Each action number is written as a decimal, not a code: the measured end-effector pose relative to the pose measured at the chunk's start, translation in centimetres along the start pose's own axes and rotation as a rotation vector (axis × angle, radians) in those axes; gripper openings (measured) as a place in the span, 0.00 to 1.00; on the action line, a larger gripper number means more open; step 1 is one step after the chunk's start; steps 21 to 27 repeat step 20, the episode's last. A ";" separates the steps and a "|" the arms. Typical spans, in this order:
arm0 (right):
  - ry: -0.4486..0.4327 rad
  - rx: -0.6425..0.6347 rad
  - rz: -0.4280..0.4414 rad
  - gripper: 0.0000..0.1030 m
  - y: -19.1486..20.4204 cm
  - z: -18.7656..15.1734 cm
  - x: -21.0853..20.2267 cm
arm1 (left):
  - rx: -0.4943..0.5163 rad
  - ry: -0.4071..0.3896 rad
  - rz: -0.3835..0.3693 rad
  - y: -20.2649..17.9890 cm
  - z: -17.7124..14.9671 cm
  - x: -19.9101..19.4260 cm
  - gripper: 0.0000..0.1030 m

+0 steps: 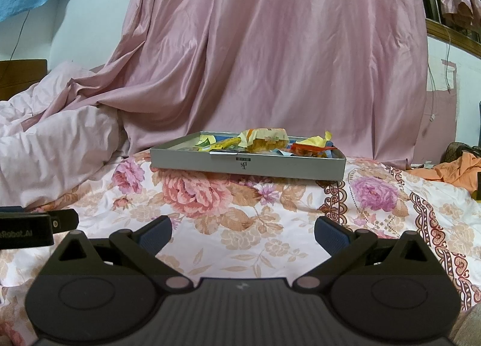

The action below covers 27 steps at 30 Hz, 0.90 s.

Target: Organize snacks

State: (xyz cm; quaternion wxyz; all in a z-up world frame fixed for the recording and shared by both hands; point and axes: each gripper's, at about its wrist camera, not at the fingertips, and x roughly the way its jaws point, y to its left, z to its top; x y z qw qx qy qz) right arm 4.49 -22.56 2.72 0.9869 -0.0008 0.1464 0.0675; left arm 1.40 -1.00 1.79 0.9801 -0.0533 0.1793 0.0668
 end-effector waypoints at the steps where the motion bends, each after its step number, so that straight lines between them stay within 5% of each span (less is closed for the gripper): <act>1: 0.000 0.000 0.000 1.00 0.0 0.0 0.0 | 0.001 0.002 0.002 0.0 0.0 0.0 0.99; 27: 0.004 0.001 0.000 1.00 0.2 0.0 0.0 | 0.026 -0.002 0.040 -0.1 -0.1 0.1 0.99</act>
